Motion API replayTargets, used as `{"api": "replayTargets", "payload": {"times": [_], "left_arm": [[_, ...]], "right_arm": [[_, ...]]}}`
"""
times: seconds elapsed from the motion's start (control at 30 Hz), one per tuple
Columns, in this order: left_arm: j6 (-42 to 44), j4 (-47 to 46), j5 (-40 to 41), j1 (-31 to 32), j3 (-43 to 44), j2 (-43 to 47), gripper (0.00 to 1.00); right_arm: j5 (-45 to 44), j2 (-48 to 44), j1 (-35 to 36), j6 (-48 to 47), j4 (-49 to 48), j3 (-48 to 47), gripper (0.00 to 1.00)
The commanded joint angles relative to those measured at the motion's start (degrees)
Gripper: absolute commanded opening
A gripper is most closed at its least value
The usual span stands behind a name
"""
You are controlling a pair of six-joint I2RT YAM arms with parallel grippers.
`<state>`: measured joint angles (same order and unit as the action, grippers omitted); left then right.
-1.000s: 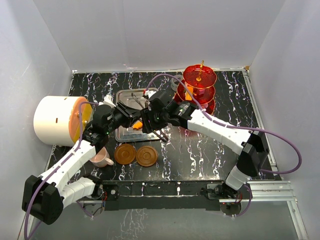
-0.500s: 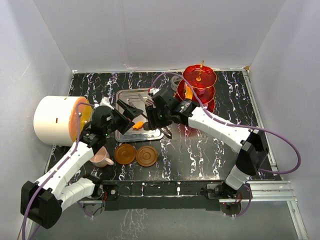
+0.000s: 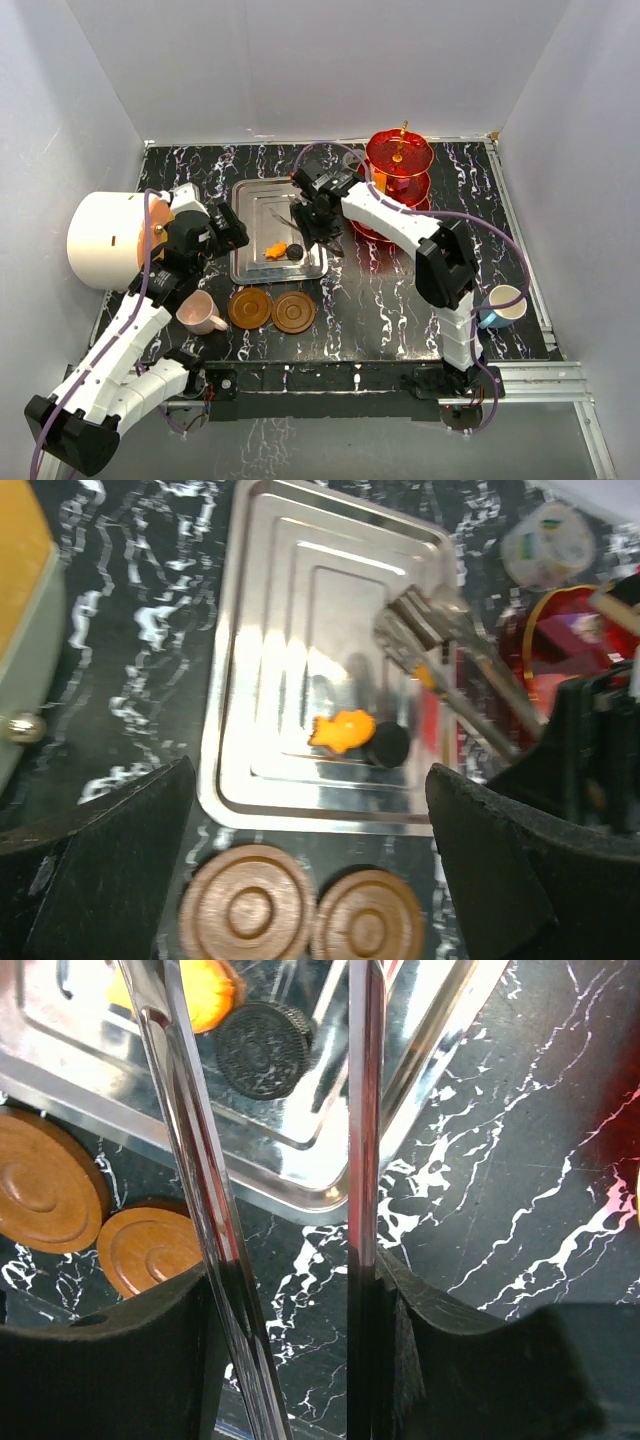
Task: Serve the afternoon tea
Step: Pick up the desert from the tray.
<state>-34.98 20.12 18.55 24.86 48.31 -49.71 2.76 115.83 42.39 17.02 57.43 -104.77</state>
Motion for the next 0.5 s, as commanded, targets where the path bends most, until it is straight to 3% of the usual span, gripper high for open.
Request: {"api": "replayTargets", "payload": {"times": [0.0, 0.47], "left_arm": [[11.80, 3.00, 8.03, 0.01, -0.48, 0.90, 0.99], [13.58, 0.60, 8.17, 0.01, -9.18, 3.35, 0.99]], "right_arm": [[4.79, 1.46, -3.70, -2.32, 2.24, -5.78, 0.46], [7.90, 6.58, -8.32, -3.59, 4.64, -7.72, 0.46]]}}
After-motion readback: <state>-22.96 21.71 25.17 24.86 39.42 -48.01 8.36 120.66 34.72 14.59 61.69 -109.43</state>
